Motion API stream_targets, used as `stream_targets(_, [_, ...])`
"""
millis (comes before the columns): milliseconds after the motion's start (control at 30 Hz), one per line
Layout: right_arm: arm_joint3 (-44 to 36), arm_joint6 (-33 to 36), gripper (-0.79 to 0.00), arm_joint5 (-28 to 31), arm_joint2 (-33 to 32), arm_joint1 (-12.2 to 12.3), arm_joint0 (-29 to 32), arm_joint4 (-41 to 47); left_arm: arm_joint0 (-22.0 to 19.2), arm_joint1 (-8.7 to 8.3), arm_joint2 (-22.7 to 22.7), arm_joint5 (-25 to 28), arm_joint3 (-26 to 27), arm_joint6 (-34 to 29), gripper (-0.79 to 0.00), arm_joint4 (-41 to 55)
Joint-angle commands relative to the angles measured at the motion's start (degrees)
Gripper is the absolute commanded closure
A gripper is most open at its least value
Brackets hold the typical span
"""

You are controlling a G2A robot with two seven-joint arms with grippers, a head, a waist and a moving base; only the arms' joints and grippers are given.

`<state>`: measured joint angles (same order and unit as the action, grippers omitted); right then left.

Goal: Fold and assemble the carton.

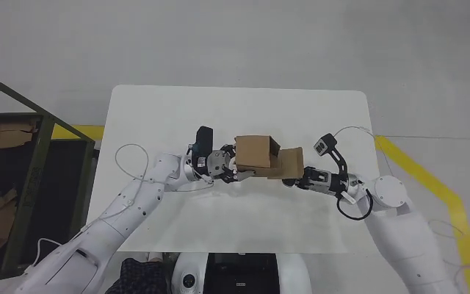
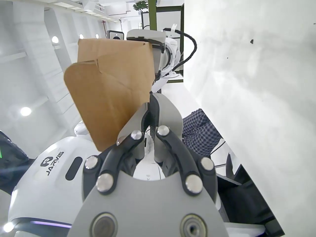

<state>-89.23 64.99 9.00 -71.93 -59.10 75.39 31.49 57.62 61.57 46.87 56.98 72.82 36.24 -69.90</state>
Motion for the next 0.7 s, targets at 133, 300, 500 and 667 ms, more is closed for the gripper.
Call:
stream_targets(133, [-0.05, -0.25, 0.0, 0.4, 0.53, -0.15, -0.62, 0.35, -0.26, 0.5, -0.29, -0.49, -0.48, -1.53, -0.369, -1.03])
stream_targets(300, [-0.47, -0.21, 0.0, 0.07, 0.46, -0.11, -0.74, 0.25, -0.18, 0.76, -0.22, -0.75, -0.68, -2.13, -0.369, -1.78])
stream_targets(500, [-0.08, -0.75, 0.0, -1.06, 0.68, -0.06, -0.84, -0.82, -0.11, 1.01, 0.12, -0.43, -0.96, -2.08, -0.369, -2.05])
stream_targets(667, [0.38, -1.26, 0.0, -0.51, -0.52, 0.18, 0.55, -0.6, 0.1, 1.02, 1.03, 0.1, -1.32, -1.74, -0.372, -1.76])
